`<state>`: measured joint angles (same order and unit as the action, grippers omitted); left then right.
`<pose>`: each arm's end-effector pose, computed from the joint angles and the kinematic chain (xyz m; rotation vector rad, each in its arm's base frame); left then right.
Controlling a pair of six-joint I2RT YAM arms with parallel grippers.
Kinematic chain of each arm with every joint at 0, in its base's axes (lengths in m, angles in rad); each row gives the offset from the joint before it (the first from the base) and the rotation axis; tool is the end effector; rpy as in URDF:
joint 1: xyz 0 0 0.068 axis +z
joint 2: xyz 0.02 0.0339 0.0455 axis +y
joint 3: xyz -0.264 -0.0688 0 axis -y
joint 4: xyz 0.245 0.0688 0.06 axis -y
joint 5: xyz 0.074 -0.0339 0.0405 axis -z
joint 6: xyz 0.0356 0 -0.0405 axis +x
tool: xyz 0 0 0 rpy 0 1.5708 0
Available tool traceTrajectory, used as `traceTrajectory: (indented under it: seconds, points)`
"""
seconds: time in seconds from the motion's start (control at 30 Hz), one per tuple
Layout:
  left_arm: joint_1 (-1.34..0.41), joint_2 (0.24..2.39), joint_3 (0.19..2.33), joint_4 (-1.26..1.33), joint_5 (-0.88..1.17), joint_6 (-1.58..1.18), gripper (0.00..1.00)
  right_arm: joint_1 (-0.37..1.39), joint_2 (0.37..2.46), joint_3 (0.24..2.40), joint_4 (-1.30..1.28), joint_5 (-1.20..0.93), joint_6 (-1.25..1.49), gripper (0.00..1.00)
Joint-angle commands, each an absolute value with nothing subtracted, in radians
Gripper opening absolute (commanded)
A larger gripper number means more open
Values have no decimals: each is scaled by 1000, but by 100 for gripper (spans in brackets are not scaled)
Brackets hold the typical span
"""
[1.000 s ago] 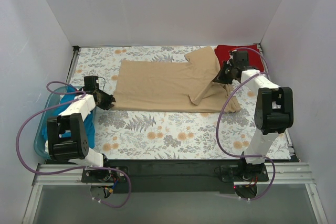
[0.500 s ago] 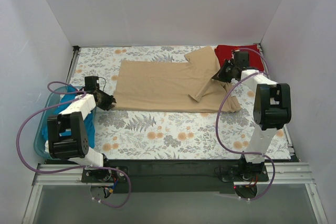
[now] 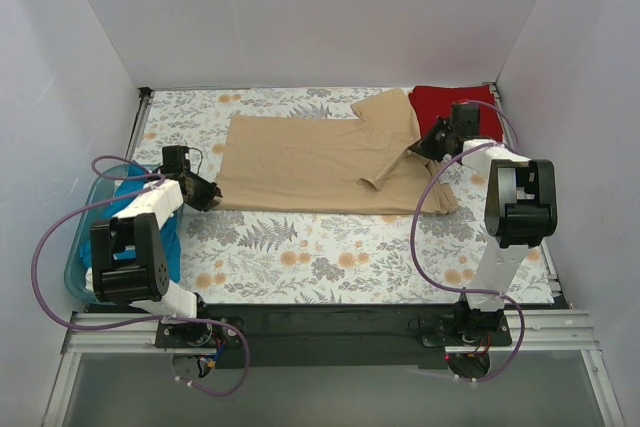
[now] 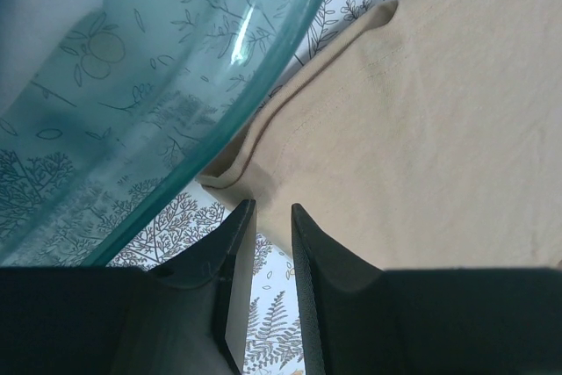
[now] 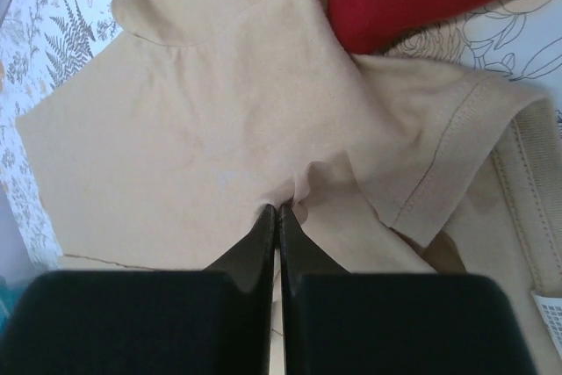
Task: Fold and stack the t-shirts
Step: Fold the tshirt
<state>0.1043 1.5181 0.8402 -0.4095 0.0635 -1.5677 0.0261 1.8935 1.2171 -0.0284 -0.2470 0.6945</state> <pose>0.2841 0.0275 0.1732 -2.0456 1.8776 -0.5229 0.4146 0.0195 0.1870 0.6388 2.2479 0.6512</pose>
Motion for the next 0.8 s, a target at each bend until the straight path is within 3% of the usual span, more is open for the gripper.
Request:
traceTrajectory:
  seconds: [0.0, 0.3, 0.4, 0.53, 0.67, 0.77]
  points:
    - [103, 1525, 824, -410, 46, -1566, 22, 11, 1879, 1186, 83, -256, 756, 1]
    - [103, 1520, 824, -413, 40, -1563, 21, 9, 1913, 1164, 159, -279, 827, 3]
    - [103, 1520, 824, -416, 40, -1562, 22, 9, 1908, 1152, 195, -285, 839, 18]
    - [103, 1519, 824, -416, 40, -1562, 21, 9, 1893, 1152, 229, -305, 830, 45]
    - [103, 1519, 824, -416, 40, -1562, 21, 11, 1839, 1135, 232, -310, 792, 55]
    - [103, 1519, 825, -417, 43, -1560, 21, 15, 1769, 1085, 230, -307, 733, 56]
